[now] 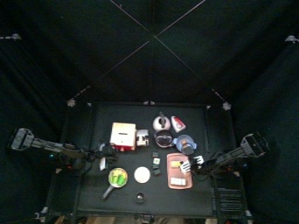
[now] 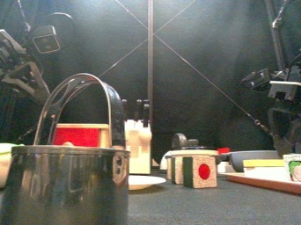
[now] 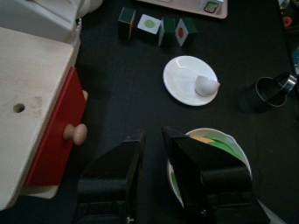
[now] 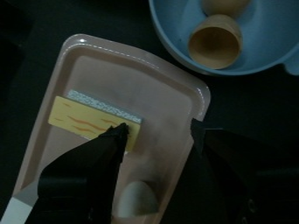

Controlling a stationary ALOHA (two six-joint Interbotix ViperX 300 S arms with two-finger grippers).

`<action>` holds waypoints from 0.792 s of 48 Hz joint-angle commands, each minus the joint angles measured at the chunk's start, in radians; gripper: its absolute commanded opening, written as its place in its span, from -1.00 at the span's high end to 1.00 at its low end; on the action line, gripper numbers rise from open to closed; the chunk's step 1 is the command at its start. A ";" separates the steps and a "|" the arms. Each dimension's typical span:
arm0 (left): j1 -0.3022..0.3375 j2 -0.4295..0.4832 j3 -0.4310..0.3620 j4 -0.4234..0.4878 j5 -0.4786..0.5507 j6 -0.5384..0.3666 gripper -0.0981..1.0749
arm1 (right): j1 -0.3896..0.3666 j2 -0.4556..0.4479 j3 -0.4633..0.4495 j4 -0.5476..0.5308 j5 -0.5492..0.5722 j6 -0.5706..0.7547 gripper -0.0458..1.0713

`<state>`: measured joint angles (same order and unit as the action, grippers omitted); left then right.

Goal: Grab egg half from small plate

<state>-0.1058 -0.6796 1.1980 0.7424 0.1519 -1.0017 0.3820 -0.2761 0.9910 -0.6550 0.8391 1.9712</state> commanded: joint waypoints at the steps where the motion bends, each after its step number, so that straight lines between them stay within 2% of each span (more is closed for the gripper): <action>1: 0.003 0.000 -0.014 0.000 -0.009 0.000 -0.32 | 0.002 -0.012 -0.032 -0.021 0.000 -0.002 -0.73; 9: -0.003 0.000 -0.014 0.003 -0.040 0.005 -0.32 | 0.006 -0.011 -0.097 -0.103 -0.003 -0.005 -0.73; 17: -0.015 0.009 -0.018 0.021 -0.156 0.014 -0.34 | 0.014 -0.006 -0.141 -0.218 -0.035 -0.003 -0.73; 29: -0.017 0.052 -0.034 0.034 -0.232 0.066 -0.34 | 0.015 0.084 -0.207 -0.526 -0.295 0.000 -0.73; 38: -0.026 0.083 -0.034 0.032 -0.238 0.087 -0.34 | 0.012 0.222 -0.304 -0.698 -0.391 -0.008 -0.73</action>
<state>-0.1289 -0.6029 1.1919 0.7731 -0.0813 -0.9158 0.3958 -0.0920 0.7455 -1.2870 0.4725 1.9681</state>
